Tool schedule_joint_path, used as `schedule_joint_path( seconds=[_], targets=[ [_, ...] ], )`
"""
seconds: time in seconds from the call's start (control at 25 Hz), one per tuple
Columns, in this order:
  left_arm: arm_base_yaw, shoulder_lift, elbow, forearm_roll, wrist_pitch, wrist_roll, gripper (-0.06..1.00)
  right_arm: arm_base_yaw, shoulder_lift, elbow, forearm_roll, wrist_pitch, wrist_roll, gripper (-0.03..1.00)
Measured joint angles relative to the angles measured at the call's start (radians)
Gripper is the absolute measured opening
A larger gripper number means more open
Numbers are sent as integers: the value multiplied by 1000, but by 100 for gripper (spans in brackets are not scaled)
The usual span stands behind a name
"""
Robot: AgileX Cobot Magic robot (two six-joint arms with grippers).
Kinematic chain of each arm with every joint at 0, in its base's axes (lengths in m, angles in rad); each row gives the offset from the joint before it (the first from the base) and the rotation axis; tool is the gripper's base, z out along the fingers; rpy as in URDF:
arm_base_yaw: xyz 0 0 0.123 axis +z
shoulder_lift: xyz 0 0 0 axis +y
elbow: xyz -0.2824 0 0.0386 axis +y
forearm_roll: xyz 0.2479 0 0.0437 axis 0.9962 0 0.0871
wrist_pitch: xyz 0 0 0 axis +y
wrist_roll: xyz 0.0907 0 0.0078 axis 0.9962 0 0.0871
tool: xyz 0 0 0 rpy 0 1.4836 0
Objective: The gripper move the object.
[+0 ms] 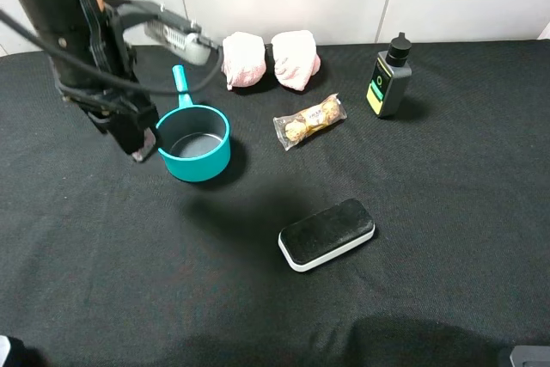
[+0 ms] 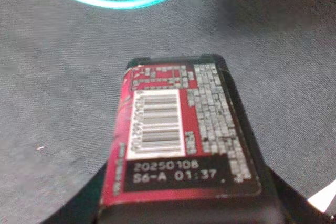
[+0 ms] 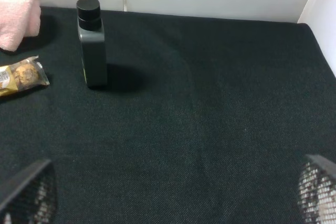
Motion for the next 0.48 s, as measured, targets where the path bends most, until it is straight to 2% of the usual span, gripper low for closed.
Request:
schedule_joint_path(
  seconds=[0.48],
  targets=[
    [90, 0, -73, 5, 21, -117, 46, 0, 0, 0, 0, 0, 0, 69]
  ],
)
